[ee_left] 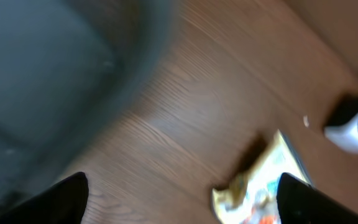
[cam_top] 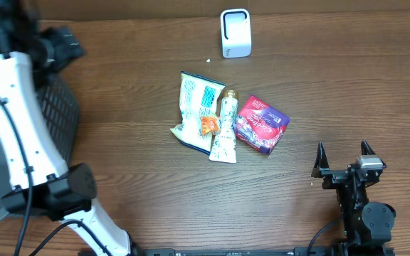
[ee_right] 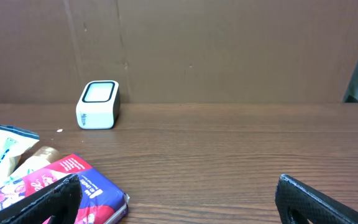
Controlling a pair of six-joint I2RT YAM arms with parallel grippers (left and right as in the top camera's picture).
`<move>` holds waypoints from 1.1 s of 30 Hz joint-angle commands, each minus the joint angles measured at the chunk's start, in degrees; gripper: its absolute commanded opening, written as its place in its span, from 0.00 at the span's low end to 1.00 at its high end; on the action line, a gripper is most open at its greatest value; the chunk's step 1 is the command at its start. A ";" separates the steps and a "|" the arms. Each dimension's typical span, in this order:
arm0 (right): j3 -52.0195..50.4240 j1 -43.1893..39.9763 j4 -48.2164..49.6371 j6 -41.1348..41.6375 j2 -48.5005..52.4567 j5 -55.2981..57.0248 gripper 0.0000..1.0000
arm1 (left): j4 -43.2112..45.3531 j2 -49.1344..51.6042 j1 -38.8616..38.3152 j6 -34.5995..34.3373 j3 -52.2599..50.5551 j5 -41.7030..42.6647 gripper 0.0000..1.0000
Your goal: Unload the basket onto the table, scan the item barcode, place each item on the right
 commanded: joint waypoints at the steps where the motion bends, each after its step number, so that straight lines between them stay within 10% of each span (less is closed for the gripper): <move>1: -0.61 0.22 0.37 -0.24 -0.57 0.31 1.00 | 1.38 -1.66 5.42 -5.31 1.22 -0.07 0.34; 9: -0.61 0.22 0.37 -0.24 -0.57 0.31 1.00 | 6.97 -1.22 13.42 -9.38 1.07 0.68 0.04; 33: -0.61 0.22 0.37 -0.24 -0.57 0.31 1.00 | 24.59 13.49 11.85 -17.18 -5.75 3.39 0.04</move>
